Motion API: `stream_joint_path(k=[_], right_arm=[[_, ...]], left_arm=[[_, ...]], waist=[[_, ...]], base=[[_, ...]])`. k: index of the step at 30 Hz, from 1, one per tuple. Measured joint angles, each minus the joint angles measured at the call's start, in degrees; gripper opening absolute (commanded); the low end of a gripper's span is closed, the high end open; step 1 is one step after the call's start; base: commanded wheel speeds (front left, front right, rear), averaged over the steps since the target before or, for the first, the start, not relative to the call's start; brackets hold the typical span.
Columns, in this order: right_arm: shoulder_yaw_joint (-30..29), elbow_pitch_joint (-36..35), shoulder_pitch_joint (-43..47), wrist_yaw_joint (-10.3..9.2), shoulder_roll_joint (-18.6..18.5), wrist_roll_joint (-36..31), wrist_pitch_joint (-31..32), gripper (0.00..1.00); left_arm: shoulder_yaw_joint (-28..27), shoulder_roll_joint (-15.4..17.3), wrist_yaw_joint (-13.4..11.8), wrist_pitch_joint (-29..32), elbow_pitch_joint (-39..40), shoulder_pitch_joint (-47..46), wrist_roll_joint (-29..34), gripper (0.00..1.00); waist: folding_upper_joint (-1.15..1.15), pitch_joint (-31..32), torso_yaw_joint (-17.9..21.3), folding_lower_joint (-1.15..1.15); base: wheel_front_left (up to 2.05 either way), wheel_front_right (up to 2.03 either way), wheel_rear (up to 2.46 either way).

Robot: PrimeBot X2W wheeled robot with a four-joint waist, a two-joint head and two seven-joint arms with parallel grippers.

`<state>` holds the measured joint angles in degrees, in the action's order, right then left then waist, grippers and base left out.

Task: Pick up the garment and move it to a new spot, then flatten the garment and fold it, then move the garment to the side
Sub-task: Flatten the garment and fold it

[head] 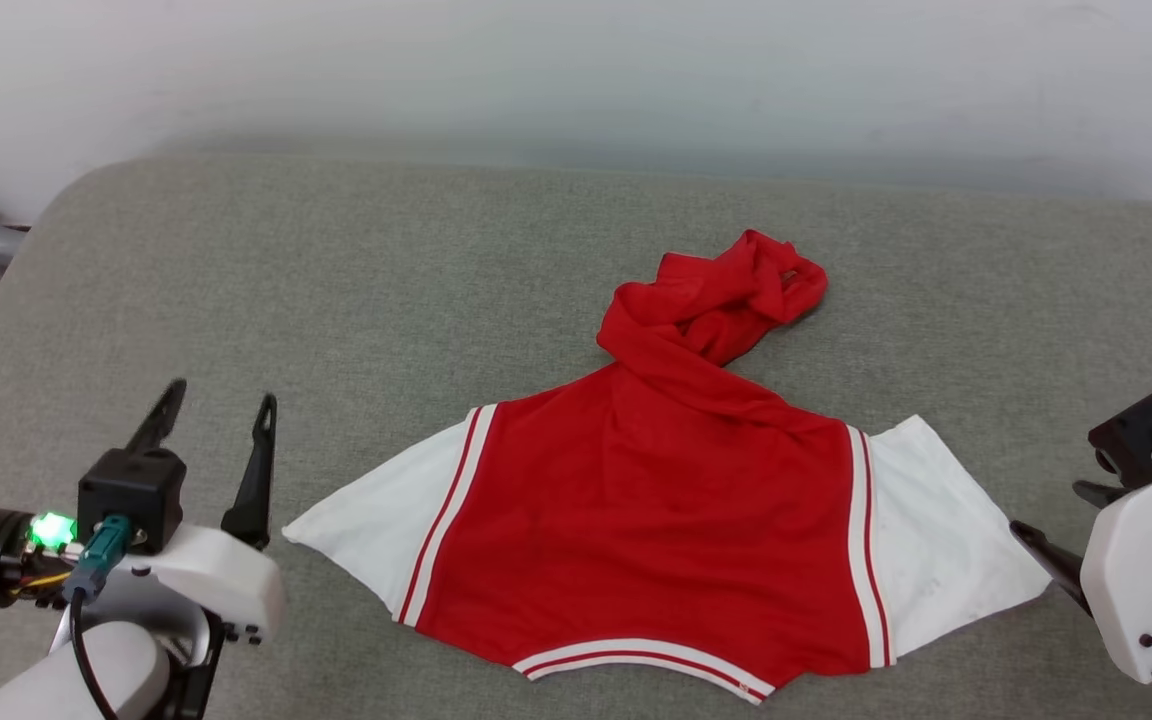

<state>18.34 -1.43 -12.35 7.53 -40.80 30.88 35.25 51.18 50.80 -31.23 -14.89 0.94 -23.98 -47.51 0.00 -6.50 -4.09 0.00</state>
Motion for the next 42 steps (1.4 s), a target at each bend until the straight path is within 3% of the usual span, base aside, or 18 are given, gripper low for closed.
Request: stream_joint_path(k=[5, 8, 15, 24, 25, 27, 35, 42], right_arm=[[3.8, 3.2, -3.0, -0.01, -2.3, 2.9, 6.4, 1.00], [5.8, 6.4, -4.7, -0.01, -2.3, 3.8, 8.2, 1.00], [11.3, 15.2, -8.1, -0.01, -1.9, 4.1, 8.4, 1.00], [19.0, 21.5, -11.1, -0.22, -2.4, 6.9, 5.2, 1.00], [19.6, 21.8, -11.3, -0.36, -2.4, 7.6, 4.5, 0.48], [20.4, 22.6, -11.7, -0.44, -2.4, 8.7, 2.9, 0.00], [19.5, 25.6, -11.8, 0.03, -1.5, 13.1, -6.6, 0.00], [14.4, 28.7, -11.7, 0.01, -6.1, 15.3, -10.1, 0.00]], left_arm=[[-9.2, -4.4, -2.4, -0.1, 3.2, 4.9, 6.1, 1.00], [-14.1, -7.6, -2.3, -0.1, 3.9, 8.6, 9.5, 1.00], [-22.0, -14.7, 1.6, -0.1, 3.7, 13.6, 16.4, 1.00], [-29.4, -19.8, 6.9, -0.1, 2.2, 15.9, 22.7, 1.00], [-30.0, -20.3, 7.4, -0.1, 2.0, 16.1, 23.1, 1.00], [-31.1, -21.1, 8.6, -0.1, 1.5, 16.8, 24.0, 1.00], [-34.6, -22.3, 12.1, -0.1, -0.4, 18.6, 26.8, 1.00], [-35.5, -21.2, 16.2, -0.1, -2.1, 19.0, 27.1, 1.00]], waist=[[0.00, -1.4, -1.4, 0.00], [0.00, -2.5, -2.2, 0.00], [0.00, -4.9, -4.4, 0.00], [0.00, -6.4, -5.3, -0.01], [0.00, -6.4, -5.2, -0.02], [0.00, -6.3, -4.9, -0.01], [0.00, -3.4, -3.4, 0.00], [0.00, -0.4, -1.6, 0.01]], base=[[0.00, 0.00, 0.00], [0.00, 0.00, 0.00], [0.00, 0.00, 0.00], [0.00, 0.00, 0.00], [0.00, 0.00, 0.00], [0.00, 0.00, 0.00], [0.00, 0.00, 0.00], [0.00, 0.00, 0.00]])
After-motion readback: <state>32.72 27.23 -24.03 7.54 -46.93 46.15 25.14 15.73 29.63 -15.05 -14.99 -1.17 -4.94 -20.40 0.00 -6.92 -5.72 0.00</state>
